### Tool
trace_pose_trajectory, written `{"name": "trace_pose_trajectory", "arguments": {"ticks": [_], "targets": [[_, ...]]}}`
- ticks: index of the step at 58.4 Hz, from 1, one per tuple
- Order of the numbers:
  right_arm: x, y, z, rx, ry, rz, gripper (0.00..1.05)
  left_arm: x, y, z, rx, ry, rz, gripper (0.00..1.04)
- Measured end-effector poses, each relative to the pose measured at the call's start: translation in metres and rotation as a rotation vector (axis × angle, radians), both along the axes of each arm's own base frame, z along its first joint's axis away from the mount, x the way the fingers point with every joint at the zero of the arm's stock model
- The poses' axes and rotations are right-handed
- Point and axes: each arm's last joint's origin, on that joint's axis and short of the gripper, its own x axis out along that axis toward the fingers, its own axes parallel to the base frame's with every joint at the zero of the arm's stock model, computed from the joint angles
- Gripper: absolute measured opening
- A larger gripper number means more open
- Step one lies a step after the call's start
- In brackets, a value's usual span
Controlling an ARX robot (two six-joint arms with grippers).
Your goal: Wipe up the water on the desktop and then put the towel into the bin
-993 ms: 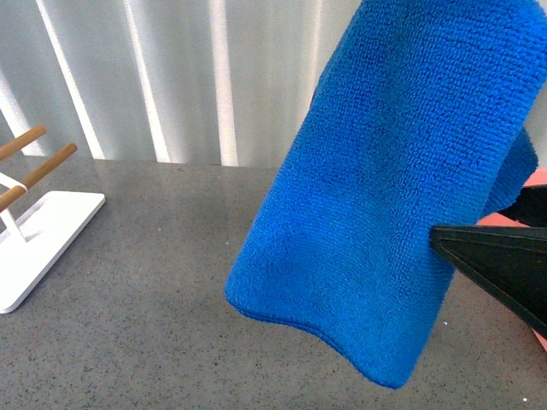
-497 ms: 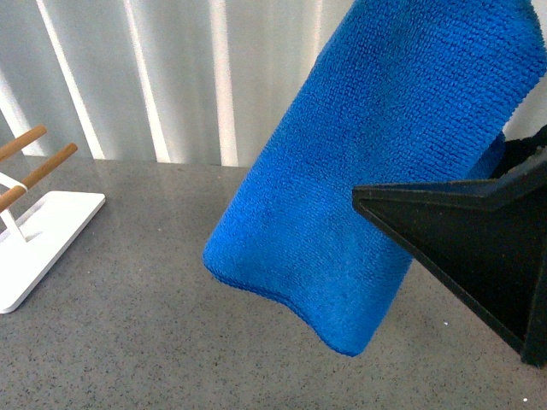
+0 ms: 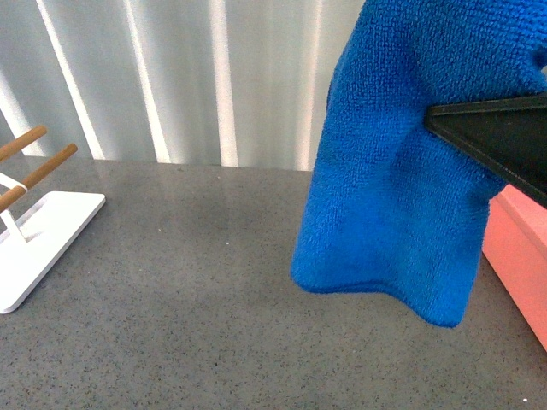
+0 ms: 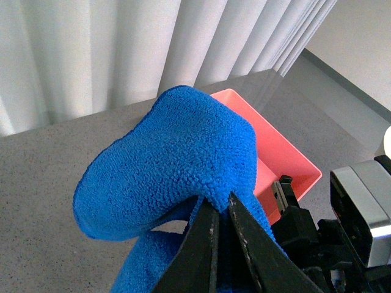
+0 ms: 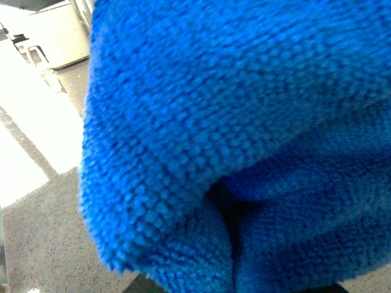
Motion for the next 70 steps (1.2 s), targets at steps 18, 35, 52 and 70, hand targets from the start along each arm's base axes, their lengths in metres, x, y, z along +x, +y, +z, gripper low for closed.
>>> {"name": "trace_pose_trajectory", "arguments": {"ticks": [18, 35, 52, 70], "targets": [[-0.003, -0.01, 0.011, 0.017, -0.021, -0.026, 0.04, 0.002, 0.011, 0.003, -0.003, 0.008, 0.018, 0.2], [-0.001, -0.021, 0.017, 0.022, -0.013, -0.079, 0.04, 0.024, 0.069, -0.029, 0.031, 0.101, 0.151, 0.72], [0.008, -0.033, 0.008, 0.024, 0.034, -0.171, 0.04, -0.001, 0.174, -0.075, 0.097, 0.208, 0.258, 0.98], [0.013, -0.037, -0.001, 0.017, 0.067, -0.201, 0.04, -0.096, 0.25, -0.055, -0.004, 0.137, 0.204, 0.98]]}}
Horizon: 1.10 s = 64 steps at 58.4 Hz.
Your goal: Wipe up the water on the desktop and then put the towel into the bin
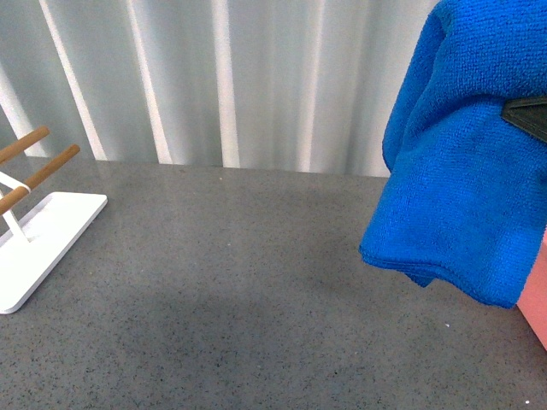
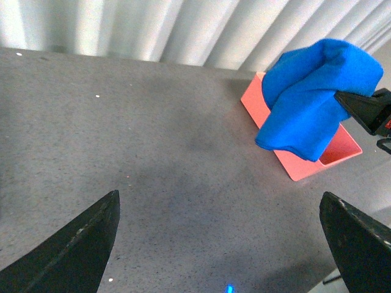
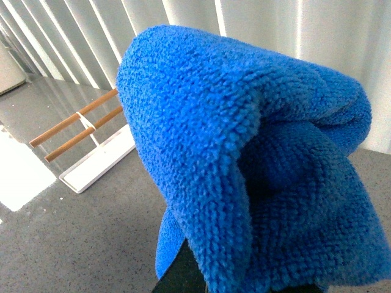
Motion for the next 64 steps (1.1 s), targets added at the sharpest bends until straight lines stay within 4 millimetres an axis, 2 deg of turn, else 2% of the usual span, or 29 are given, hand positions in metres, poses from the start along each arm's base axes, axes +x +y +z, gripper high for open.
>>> {"name": "trace_pose_trajectory", "arguments": {"ticks": [5, 15, 17, 19, 21, 28, 35, 48, 64], "targets": [[0.001, 0.001, -0.001, -0.001, 0.003, -0.001, 0.04, -0.015, 0.012, 0.001, -0.003, -0.017, 0.031, 0.98], [0.001, 0.004, -0.002, -0.003, 0.006, 0.003, 0.04, -0.023, 0.023, -0.002, 0.02, -0.03, 0.076, 0.98], [0.001, 0.005, -0.002, -0.004, 0.005, 0.005, 0.04, -0.022, 0.023, -0.005, 0.062, -0.057, 0.104, 0.95], [0.001, 0.005, -0.002, -0.005, 0.005, 0.007, 0.04, -0.021, 0.022, -0.013, 0.2, -0.111, 0.256, 0.88], [0.001, 0.005, -0.002, -0.005, 0.005, 0.006, 0.04, -0.023, 0.019, -0.021, 0.255, -0.172, 0.35, 0.83], [0.001, 0.005, -0.002, -0.008, 0.003, 0.006, 0.04, -0.031, 0.003, -0.035, 0.298, -0.391, 0.539, 0.63], [0.001, 0.002, -0.003, -0.01, 0.006, -0.003, 0.04, -0.038, -0.011, -0.043, 0.27, -0.448, 0.577, 0.43], [0.001, 0.001, -0.003, -0.011, 0.008, -0.003, 0.04, -0.044, -0.029, -0.067, 0.246, -0.425, 0.579, 0.06], [0.0, 0.001, -0.001, -0.012, 0.004, -0.01, 0.04, -0.052, -0.044, -0.084, 0.234, -0.429, 0.574, 0.04]]}}
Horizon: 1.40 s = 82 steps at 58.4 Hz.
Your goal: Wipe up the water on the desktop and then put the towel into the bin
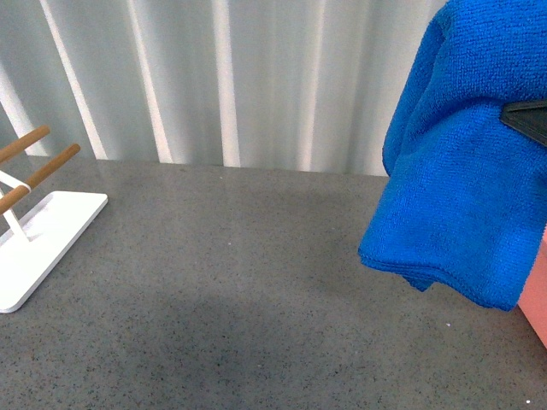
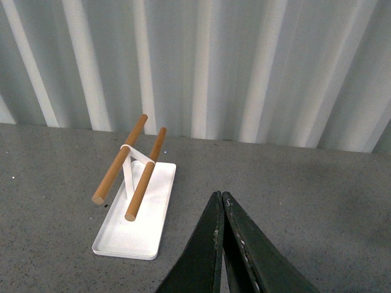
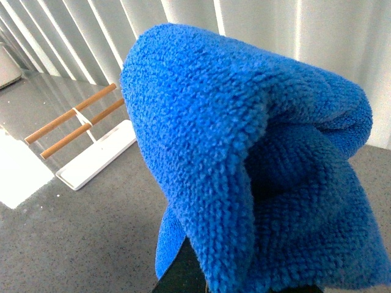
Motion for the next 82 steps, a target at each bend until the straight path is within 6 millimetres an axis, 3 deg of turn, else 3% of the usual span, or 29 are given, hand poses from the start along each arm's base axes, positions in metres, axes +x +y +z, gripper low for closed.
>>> {"name": "trace_pose_trajectory", "arguments": {"ticks": [13, 26, 47, 62, 77, 82], "targets": [[-0.005, 0.004, 0.002, -0.014, 0.001, -0.005, 0.04, -0.004, -0.013, -0.008, -0.002, -0.003, -0.015, 0.04], [-0.007, 0.01, 0.004, -0.022, -0.007, -0.004, 0.04, -0.015, -0.013, -0.019, -0.003, 0.019, -0.007, 0.04], [-0.008, 0.016, 0.003, -0.028, -0.002, 0.01, 0.04, -0.018, -0.013, -0.016, -0.003, -0.025, -0.007, 0.05], [0.007, 0.023, -0.015, -0.07, 0.15, -0.011, 0.04, -0.018, -0.013, -0.016, -0.003, -0.025, -0.007, 0.47], [0.068, 0.054, -0.041, -0.173, 0.339, -0.052, 0.04, -0.018, -0.013, -0.016, -0.003, -0.025, -0.007, 0.93], [0.086, 0.066, -0.053, -0.195, 0.387, -0.03, 0.04, -0.018, -0.013, -0.016, -0.003, -0.025, -0.007, 0.99]]}}
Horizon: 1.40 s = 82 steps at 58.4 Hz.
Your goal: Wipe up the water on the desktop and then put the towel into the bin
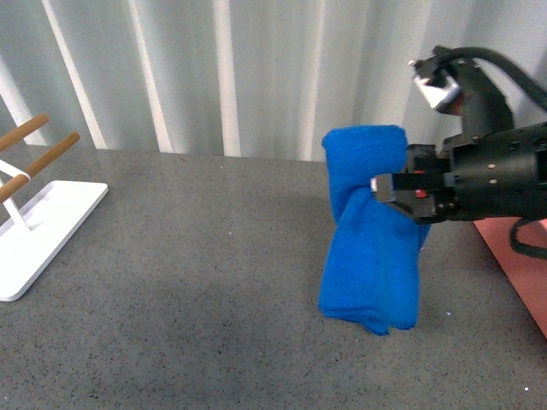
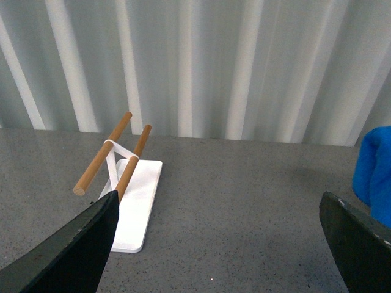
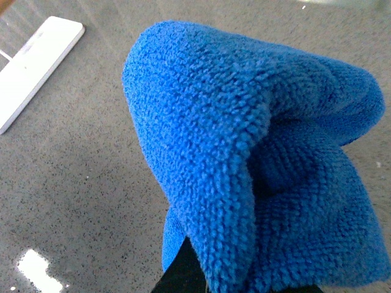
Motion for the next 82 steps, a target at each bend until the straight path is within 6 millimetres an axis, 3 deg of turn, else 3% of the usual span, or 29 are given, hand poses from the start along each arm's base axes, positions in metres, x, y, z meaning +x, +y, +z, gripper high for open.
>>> {"name": "trace_pose_trajectory", "arguments": {"ticks": [17, 28, 35, 53, 62, 72, 82], "targets": [[0.031, 0.032, -0.028, -0.009, 0.109, 0.067, 0.04, 0.0, 0.0, 0.0, 0.0, 0.0, 0.0, 0.98], [0.021, 0.026, -0.081, -0.038, 0.277, 0.051, 0.04, 0.0, 0.0, 0.0, 0.0, 0.0, 0.0, 0.98], [0.011, 0.016, -0.103, -0.052, 0.34, 0.044, 0.04, 0.0, 0.0, 0.0, 0.0, 0.0, 0.0, 0.98], [0.015, -0.018, -0.104, -0.116, 0.319, 0.003, 0.04, 0.0, 0.0, 0.0, 0.0, 0.0, 0.0, 0.98], [0.032, -0.039, -0.101, -0.221, 0.257, -0.059, 0.04, 0.0, 0.0, 0.0, 0.0, 0.0, 0.0, 0.98], [0.059, -0.039, -0.103, -0.269, 0.197, -0.062, 0.04, 0.0, 0.0, 0.0, 0.0, 0.0, 0.001, 0.98], [0.09, -0.026, -0.104, -0.276, 0.104, -0.032, 0.04, 0.0, 0.0, 0.0, 0.0, 0.0, 0.0, 0.98]]}}
